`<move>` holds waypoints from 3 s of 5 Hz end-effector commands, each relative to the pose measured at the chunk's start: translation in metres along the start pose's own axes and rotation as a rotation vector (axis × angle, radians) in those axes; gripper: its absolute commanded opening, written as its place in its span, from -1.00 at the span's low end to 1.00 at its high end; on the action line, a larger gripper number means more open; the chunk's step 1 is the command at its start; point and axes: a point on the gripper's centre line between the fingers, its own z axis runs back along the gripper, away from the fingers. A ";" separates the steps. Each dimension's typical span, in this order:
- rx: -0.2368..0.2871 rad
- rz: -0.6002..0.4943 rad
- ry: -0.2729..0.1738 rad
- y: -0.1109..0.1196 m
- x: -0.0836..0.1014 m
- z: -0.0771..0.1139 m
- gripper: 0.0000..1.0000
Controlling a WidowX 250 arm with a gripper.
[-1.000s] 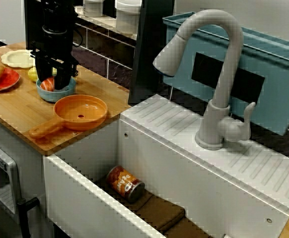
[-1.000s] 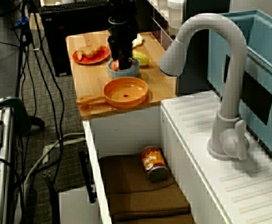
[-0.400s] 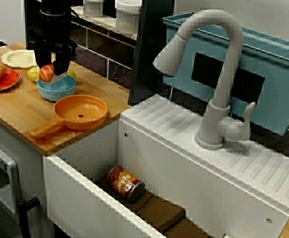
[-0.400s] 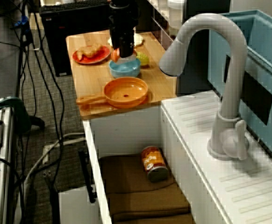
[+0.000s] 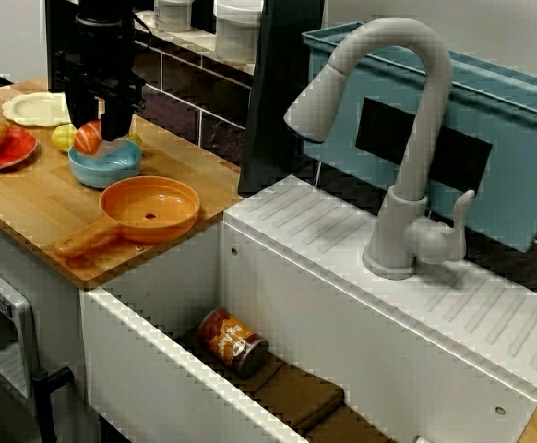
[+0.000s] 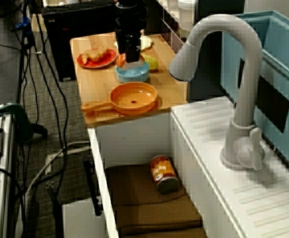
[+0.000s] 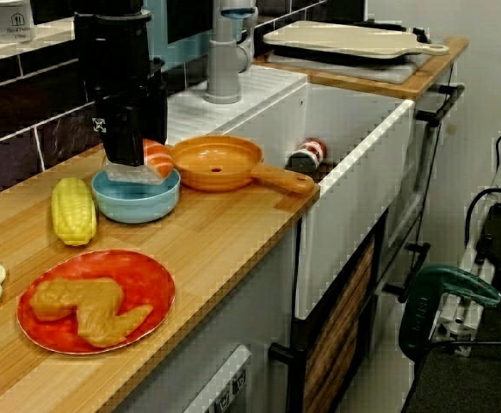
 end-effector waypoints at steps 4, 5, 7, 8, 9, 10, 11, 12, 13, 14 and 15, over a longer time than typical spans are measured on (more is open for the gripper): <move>-0.004 -0.105 -0.123 -0.023 -0.022 0.054 -1.00; -0.006 -0.127 -0.130 -0.030 -0.029 0.053 -1.00; 0.003 -0.165 -0.148 -0.046 -0.045 0.049 -1.00; 0.010 -0.177 -0.143 -0.053 -0.049 0.042 -1.00; 0.023 -0.192 -0.148 -0.058 -0.052 0.034 -1.00; 0.028 -0.197 -0.149 -0.060 -0.054 0.025 -1.00; 0.038 -0.191 -0.134 -0.064 -0.052 0.019 0.19; 0.043 -0.187 -0.134 -0.065 -0.051 0.020 1.00; 0.033 -0.171 -0.128 -0.064 -0.050 0.022 1.00; 0.018 -0.166 -0.122 -0.061 -0.050 0.027 1.00; 0.019 -0.164 -0.118 -0.057 -0.050 0.028 1.00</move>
